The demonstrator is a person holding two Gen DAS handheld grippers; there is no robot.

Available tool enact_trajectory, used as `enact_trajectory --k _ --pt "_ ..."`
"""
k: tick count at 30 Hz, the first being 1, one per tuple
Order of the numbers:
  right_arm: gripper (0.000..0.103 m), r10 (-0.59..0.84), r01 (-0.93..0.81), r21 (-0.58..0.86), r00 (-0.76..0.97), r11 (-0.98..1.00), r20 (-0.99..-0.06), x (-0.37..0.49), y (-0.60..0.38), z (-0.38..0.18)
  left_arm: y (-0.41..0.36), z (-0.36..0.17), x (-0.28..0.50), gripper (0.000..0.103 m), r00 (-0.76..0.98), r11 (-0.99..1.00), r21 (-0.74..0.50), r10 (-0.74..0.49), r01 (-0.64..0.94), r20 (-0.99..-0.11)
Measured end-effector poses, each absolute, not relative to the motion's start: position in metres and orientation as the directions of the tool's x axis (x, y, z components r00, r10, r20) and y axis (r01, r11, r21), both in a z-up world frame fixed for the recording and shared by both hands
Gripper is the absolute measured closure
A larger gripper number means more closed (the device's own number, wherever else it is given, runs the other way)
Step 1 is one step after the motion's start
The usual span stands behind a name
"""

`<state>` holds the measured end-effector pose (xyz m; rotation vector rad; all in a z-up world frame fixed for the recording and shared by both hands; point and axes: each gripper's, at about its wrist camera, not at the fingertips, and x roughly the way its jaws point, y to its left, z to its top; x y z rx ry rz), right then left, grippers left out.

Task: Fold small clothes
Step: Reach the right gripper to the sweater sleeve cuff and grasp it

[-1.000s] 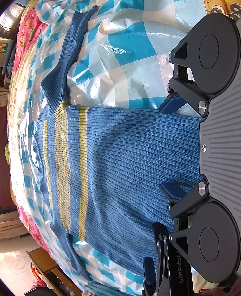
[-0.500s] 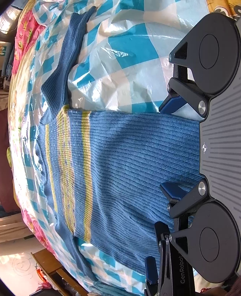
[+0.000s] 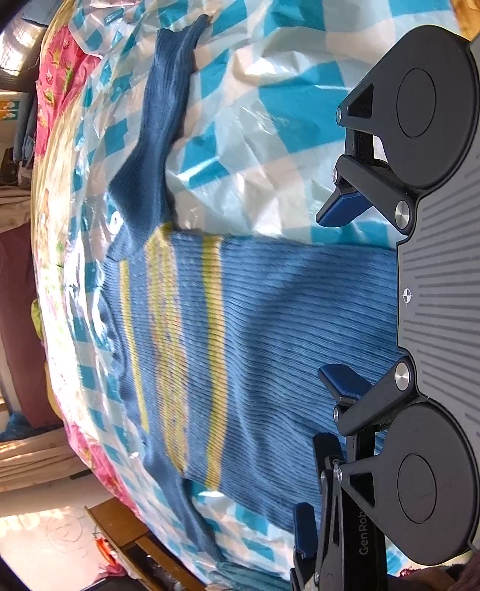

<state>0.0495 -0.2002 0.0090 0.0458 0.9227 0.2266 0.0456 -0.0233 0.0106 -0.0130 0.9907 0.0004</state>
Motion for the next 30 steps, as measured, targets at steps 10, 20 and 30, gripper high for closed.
enact_trajectory --k 10,20,30 --pt "0.020 0.188 -0.005 0.244 0.653 0.970 -0.734 0.097 -0.280 0.024 -0.065 0.028 0.095 0.015 0.594 0.997 -0.036 -0.070 0.068 -0.802" --pt "0.021 0.082 0.266 0.369 0.704 0.890 -0.705 0.150 -0.407 0.010 -0.120 0.030 0.147 0.015 0.615 0.988 -0.039 -0.125 0.152 -0.779" --pt "0.031 0.147 0.443 0.637 0.738 0.631 -0.659 0.197 -0.485 -0.035 -0.147 0.020 0.163 0.015 0.586 0.979 -0.052 -0.161 0.198 -0.794"
